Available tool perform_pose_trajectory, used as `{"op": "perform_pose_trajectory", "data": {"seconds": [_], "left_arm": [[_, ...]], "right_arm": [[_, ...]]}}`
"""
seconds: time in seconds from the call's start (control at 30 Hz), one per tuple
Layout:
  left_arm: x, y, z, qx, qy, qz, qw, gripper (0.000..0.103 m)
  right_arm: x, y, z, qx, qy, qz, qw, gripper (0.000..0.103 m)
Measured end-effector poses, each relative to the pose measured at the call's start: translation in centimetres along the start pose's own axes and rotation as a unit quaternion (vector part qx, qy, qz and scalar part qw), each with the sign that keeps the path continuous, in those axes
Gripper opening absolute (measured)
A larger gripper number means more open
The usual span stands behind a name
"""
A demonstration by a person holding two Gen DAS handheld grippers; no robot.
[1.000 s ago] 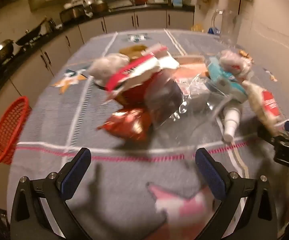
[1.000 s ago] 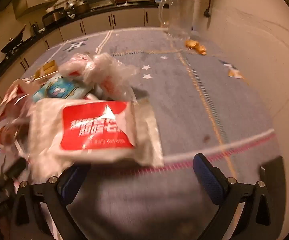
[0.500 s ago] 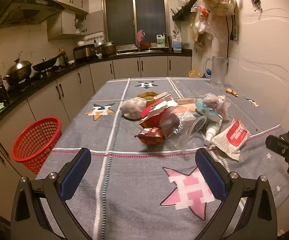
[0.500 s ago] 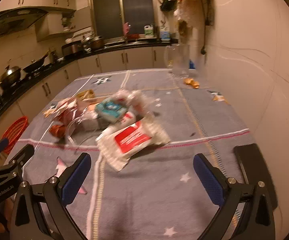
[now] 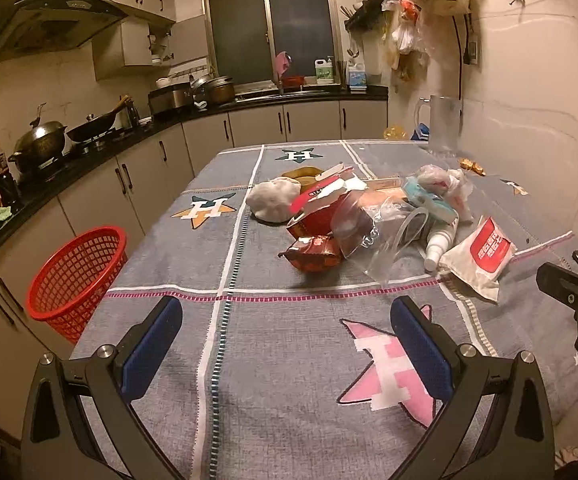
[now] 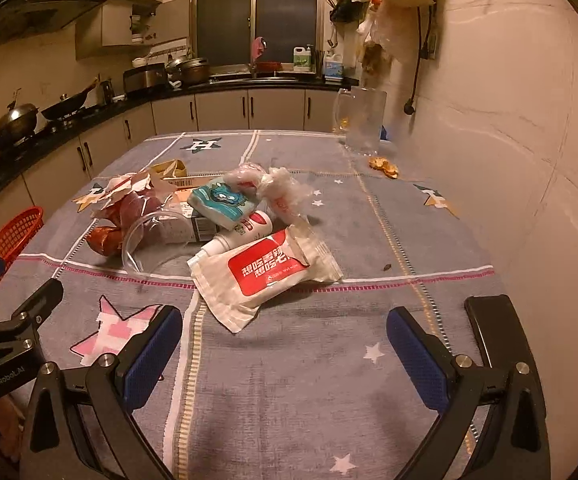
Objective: Collect trash
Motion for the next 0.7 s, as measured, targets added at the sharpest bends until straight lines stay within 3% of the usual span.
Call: {"op": "perform_pose_trajectory", "data": {"seconds": [0.7], "left_arm": [[1.2,-1.1,0.7,-0.013,-0.019,-0.001,0.9997,0.103]], "right_arm": [[0.3,-1.9,0.9,-0.022,-0.010,-0.011,1.000,0.103]]}}
Point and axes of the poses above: each gripper's, at about its wrist camera, not at the fingertips, and y roughly against the way its jaws point, x to its right, z to its underside, the point moved 9 cm from there along -y, roughly the way its jaws point, and after that the axes turned 5 degrees about y, right-handed, at the moved point
